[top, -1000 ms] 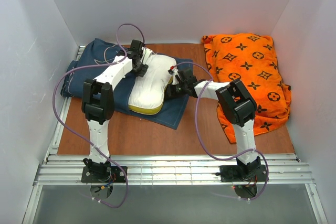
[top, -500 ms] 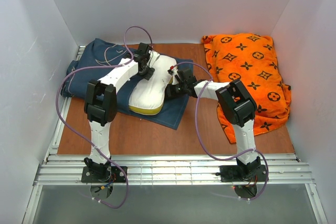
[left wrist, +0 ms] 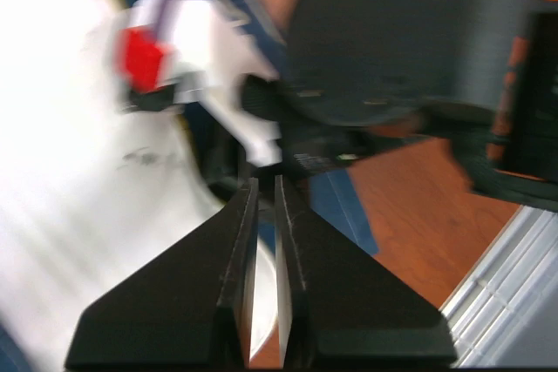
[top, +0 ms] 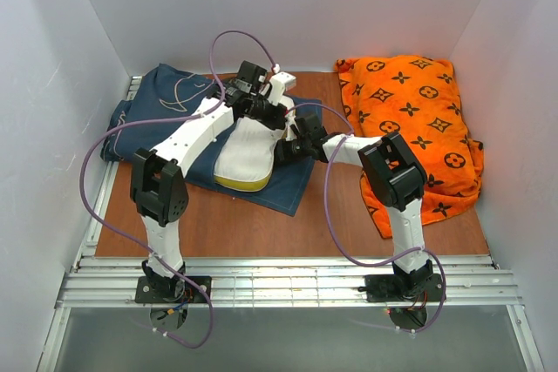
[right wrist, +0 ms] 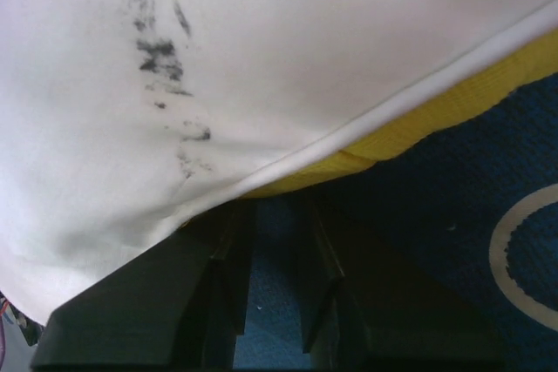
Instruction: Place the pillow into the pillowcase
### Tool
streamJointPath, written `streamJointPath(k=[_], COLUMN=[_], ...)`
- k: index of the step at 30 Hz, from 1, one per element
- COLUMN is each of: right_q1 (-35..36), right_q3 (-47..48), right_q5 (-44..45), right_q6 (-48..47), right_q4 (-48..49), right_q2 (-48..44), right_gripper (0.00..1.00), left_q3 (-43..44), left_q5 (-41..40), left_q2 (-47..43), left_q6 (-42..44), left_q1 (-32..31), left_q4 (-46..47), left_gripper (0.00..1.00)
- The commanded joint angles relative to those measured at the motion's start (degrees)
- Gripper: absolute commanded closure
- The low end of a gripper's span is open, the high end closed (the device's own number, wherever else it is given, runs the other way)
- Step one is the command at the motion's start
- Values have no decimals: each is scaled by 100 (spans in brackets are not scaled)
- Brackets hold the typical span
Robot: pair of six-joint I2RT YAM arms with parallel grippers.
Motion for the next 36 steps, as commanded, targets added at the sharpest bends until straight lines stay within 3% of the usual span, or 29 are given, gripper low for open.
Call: streamJointPath(k=[1, 2, 3, 4, 5, 10, 13, 18, 20, 26, 30, 36], right_q1=[72, 72, 63, 63, 63, 72, 63, 63, 63, 63, 72, 72], right_q3=[-341, -358, -385, -446, -472, -640, -684, -684, -675, -605, -613, -657], right_q5=[28, -8, -60, -130, -174, -140, 44, 194, 194, 142, 168, 159], right_q6=[-150, -176, -202, -211, -203, -229, -273, -299, -308, -290, -299, -299], right_q4=[-606, -614, -606, -614, -606, -623, -746, -834, -852, -860, -860, -860], right_q2=[-41, -94, -156, -269, -323, -481, -438, -402, -385, -306, -323, -350], right_gripper=[80, 80, 80, 79, 79, 77, 76, 76, 76, 75, 76, 75], left_q3=[-93, -146, -433, -715, -1013, -2692, -2835, -2660, -2302, -2290, -2571, -2792], left_q5=[-1480, -2016, -3240, -3626, -4291, -5483, -5940, -6048, -5209, -4896, -5193, -6212], left_q2=[-248, -266, -309, -379, -598, -890, -670, -565, -775, -1092, -864, -591], left_q6=[-391, -243, -93, 91, 458, 1366, 1656, 1964, 1763, 1367, 1042, 1462], left_q1=[545, 633, 634, 634, 643, 678, 774, 950, 933, 64, -139, 132], left_q4=[-223, -286, -278, -113, 80, 1495, 1908, 2113, 1613, 777, 724, 1688], left_gripper=[79, 62, 57, 54, 52, 46, 46, 46, 44, 42, 42, 45])
